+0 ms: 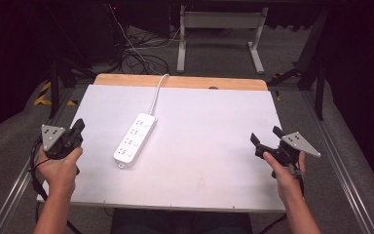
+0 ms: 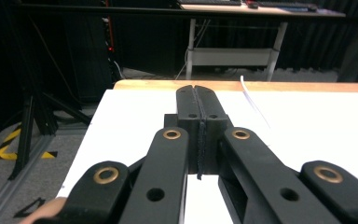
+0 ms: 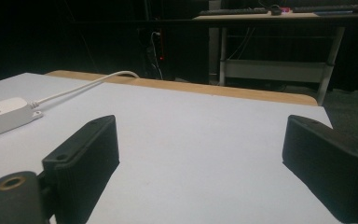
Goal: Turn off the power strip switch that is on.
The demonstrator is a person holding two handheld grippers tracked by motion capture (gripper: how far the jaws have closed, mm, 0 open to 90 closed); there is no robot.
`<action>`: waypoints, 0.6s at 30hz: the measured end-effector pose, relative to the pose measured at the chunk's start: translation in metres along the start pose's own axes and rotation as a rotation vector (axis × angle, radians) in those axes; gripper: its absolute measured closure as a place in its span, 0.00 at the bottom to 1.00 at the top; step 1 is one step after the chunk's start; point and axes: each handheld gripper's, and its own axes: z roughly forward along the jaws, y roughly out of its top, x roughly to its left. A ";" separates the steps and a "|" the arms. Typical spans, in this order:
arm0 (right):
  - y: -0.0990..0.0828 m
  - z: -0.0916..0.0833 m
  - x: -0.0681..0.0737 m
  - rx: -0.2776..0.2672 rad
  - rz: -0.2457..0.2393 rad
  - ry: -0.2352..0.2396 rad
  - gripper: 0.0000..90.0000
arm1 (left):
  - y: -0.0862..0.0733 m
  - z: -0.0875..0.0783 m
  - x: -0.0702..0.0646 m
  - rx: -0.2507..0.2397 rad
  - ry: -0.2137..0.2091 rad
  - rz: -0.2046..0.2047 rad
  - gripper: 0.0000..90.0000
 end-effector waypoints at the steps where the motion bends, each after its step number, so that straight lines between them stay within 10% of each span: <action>1: 0.000 0.000 0.000 0.001 0.001 0.003 0.13 | 0.000 0.000 0.000 0.000 0.000 0.000 1.00; 18: 0.002 0.001 -0.001 -0.006 0.006 0.011 0.12 | 0.047 0.036 -0.041 0.133 -0.086 0.152 1.00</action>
